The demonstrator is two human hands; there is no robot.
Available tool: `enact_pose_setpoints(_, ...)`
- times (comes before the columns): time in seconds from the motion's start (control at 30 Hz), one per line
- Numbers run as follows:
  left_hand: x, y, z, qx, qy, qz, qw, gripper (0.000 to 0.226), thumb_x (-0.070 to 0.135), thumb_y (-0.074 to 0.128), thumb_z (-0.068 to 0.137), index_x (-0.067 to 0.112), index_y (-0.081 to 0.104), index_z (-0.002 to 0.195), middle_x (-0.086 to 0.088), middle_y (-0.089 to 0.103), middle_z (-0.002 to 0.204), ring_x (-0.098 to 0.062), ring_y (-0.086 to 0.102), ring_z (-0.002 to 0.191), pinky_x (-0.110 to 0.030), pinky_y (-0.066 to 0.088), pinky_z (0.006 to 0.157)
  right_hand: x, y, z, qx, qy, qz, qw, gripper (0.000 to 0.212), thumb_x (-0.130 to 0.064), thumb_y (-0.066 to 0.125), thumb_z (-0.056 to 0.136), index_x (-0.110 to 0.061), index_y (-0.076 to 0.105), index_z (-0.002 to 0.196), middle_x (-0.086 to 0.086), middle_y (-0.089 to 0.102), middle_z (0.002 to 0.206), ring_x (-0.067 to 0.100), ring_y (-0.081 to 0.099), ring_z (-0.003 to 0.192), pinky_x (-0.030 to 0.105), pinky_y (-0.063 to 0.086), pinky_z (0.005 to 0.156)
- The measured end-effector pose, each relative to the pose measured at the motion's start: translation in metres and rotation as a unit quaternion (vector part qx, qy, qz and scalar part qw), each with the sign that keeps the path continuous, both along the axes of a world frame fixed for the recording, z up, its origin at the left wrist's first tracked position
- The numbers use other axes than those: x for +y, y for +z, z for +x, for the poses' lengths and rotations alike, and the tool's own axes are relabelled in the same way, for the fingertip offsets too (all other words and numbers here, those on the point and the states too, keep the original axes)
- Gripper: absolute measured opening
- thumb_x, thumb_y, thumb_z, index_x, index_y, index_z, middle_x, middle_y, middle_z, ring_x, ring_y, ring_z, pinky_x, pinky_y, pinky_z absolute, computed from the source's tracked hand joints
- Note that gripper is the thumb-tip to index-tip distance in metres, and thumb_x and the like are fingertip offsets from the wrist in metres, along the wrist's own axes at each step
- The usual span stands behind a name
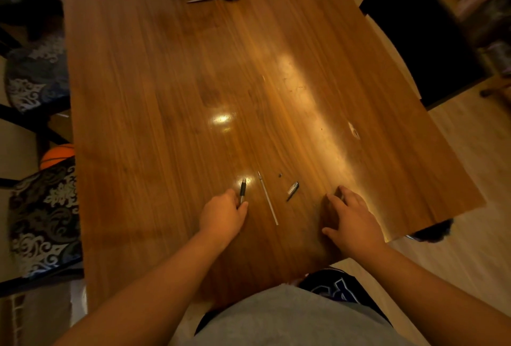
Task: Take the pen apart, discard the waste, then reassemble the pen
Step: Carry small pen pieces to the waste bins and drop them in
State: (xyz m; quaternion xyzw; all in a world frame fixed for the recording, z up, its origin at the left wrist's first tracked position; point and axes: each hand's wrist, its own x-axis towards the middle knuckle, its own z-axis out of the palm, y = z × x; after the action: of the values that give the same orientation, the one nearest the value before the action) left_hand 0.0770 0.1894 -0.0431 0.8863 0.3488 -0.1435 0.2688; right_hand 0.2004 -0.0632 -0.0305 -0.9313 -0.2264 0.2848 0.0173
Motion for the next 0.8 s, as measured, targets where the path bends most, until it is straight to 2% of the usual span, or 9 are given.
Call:
enact_pose_setpoints(0.23,-0.008,0.008,-0.012,-0.022,0.037,-0.019,0.999,0.032,0.052,0.054,0.088,0.022,0.054,0.078,0.000,0.065,0.068,-0.020,0.062,0.063,-0.038,0.056,0.060,-0.006,0.004,-0.003,0.008,0.020,0.008,1.000,0.085,-0.045,0.069,0.080,-0.028,0.024,0.150,0.005,0.012,0.162,0.027,0.015,0.146,0.041,0.030,0.114)
enact_pose_setpoints(0.33,-0.026,0.014,-0.026,-0.031,0.039,-0.054,0.997,0.026,0.050,0.054,0.090,0.027,0.054,0.076,0.001,0.063,0.066,-0.017,0.061,0.059,-0.037,0.055,0.056,-0.023,0.011,-0.014,0.019,0.003,0.063,0.998,0.071,-0.043,0.066,0.083,-0.025,0.036,0.145,0.005,0.030,0.154,0.025,0.030,0.139,0.040,0.037,0.110)
enact_pose_setpoints(0.43,-0.062,0.016,-0.043,-0.001,-0.001,-0.166,0.986,0.022,0.048,0.056,0.089,0.029,0.058,0.078,0.001,0.064,0.068,-0.012,0.060,0.058,-0.030,0.050,0.052,-0.059,0.020,-0.037,0.043,-0.070,0.168,0.982,0.046,-0.040,0.064,0.086,-0.023,0.056,0.128,-0.002,0.060,0.119,0.012,0.056,0.105,0.026,0.048,0.085)
enact_pose_setpoints(0.5,-0.095,0.013,-0.053,0.046,-0.055,-0.230,0.971,0.021,0.047,0.057,0.088,0.028,0.061,0.079,0.001,0.066,0.074,-0.012,0.062,0.065,-0.030,0.052,0.059,-0.093,0.024,-0.055,0.092,-0.138,0.209,0.964,0.032,-0.036,0.065,0.087,-0.023,0.063,0.117,-0.010,0.065,0.100,0.003,0.060,0.088,0.017,0.045,0.072)
enact_pose_setpoints(0.57,-0.132,0.007,-0.062,0.097,-0.097,-0.272,0.952,0.020,0.045,0.059,0.088,0.026,0.064,0.081,0.001,0.068,0.081,-0.012,0.064,0.073,-0.033,0.055,0.069,-0.135,0.021,-0.074,0.134,-0.185,0.212,0.950,0.023,-0.033,0.066,0.087,-0.023,0.066,0.108,-0.012,0.065,0.092,0.005,0.062,0.084,0.022,0.050,0.072)
enact_pose_setpoints(0.63,-0.169,-0.002,-0.068,0.133,-0.139,-0.266,0.945,0.025,0.045,0.059,0.087,0.021,0.067,0.084,-0.001,0.069,0.085,-0.016,0.064,0.078,-0.040,0.054,0.076,-0.183,0.013,-0.094,0.163,-0.231,0.195,0.939,0.018,-0.032,0.066,0.087,-0.022,0.068,0.103,-0.007,0.067,0.091,0.010,0.063,0.085,0.031,0.053,0.076)
enact_pose_setpoints(0.7,-0.205,-0.011,-0.072,0.162,-0.182,-0.233,0.942,0.027,0.044,0.058,0.087,0.019,0.063,0.079,-0.001,0.065,0.079,-0.017,0.060,0.075,-0.040,0.052,0.074,-0.234,0.002,-0.116,0.183,-0.276,0.176,0.927,0.018,-0.032,0.065,0.088,-0.021,0.068,0.101,-0.004,0.068,0.093,0.010,0.063,0.085,0.029,0.051,0.075)
enact_pose_setpoints(0.8,-0.251,-0.023,-0.077,0.189,-0.220,-0.193,0.937,0.023,0.039,0.056,0.090,0.022,0.057,0.075,0.003,0.059,0.073,-0.011,0.055,0.070,-0.033,0.048,0.071,-0.313,-0.016,-0.154,0.200,-0.354,0.146,0.902,0.017,-0.033,0.064,0.089,-0.018,0.068,0.095,0.000,0.069,0.091,0.016,0.065,0.084,0.030,0.050,0.073)
